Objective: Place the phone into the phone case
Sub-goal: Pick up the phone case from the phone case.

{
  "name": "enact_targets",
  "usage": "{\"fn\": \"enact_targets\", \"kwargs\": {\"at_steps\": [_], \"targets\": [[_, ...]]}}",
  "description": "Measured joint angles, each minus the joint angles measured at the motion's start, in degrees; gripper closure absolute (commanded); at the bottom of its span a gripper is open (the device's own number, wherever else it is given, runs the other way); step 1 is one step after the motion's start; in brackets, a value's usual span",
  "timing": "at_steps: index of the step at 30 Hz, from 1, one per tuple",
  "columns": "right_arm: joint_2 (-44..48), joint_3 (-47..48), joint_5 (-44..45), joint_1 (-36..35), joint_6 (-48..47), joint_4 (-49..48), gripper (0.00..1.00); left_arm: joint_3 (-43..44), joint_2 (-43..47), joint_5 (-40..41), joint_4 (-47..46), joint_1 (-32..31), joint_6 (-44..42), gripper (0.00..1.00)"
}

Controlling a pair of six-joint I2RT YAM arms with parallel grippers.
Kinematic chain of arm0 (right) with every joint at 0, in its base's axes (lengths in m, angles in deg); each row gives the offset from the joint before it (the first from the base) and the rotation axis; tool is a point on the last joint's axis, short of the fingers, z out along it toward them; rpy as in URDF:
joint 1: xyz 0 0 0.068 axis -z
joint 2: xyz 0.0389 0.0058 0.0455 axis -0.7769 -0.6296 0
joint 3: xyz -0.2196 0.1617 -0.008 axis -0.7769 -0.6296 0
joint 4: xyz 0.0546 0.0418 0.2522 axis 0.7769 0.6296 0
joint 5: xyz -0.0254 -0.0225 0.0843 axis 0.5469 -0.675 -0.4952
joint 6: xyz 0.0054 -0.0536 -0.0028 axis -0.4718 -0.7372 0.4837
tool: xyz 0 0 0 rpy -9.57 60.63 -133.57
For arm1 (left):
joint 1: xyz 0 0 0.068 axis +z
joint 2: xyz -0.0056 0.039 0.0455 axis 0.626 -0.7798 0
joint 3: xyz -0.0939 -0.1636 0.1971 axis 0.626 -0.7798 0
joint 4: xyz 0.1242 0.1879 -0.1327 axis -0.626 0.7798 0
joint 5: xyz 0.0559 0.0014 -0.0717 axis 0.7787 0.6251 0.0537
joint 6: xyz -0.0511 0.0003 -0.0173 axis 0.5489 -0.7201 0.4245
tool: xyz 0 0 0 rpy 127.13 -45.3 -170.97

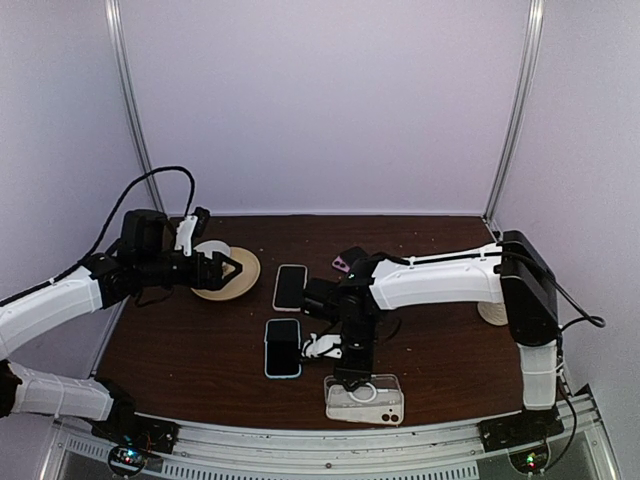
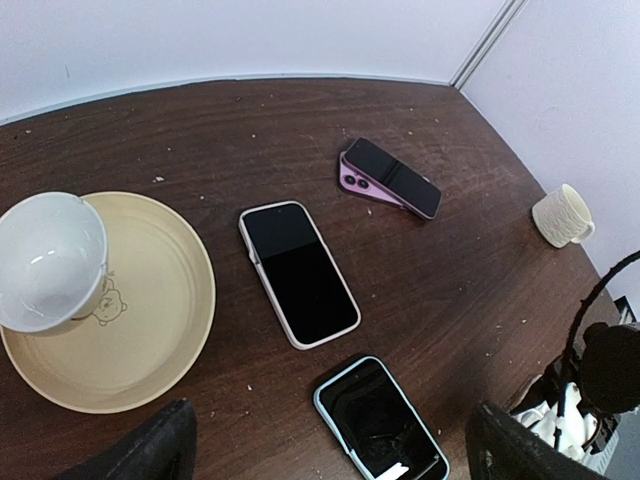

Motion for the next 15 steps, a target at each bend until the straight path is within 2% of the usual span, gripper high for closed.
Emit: {"fn": "enact_targets", "kwargs": {"at_steps": [3,6,11,15], "targets": [[-0.46,0.00,0.50,0.00,-0.20,-0.04,0.64,0.00,-0.37,-0.11,-0.02,0.00,-0.02,0.03],[-0.76,0.07,0.81,0.13,-0.20,0.00,0.64,0.00,-0.57,-0.15,-0.04,0.00,-0.04,0.02],[-0.90,1.01,0.79,0.17,-0.22,0.83,0.61,0.00,-0.76,-0.35,-0.07,0.00,-0.22,0.03],[-0.24,2.27,-0.11,0.17,-0.24,1.68,0.53,0.00,-0.81,-0.81,-0.11,0.02,-0.31,0.02]]}}
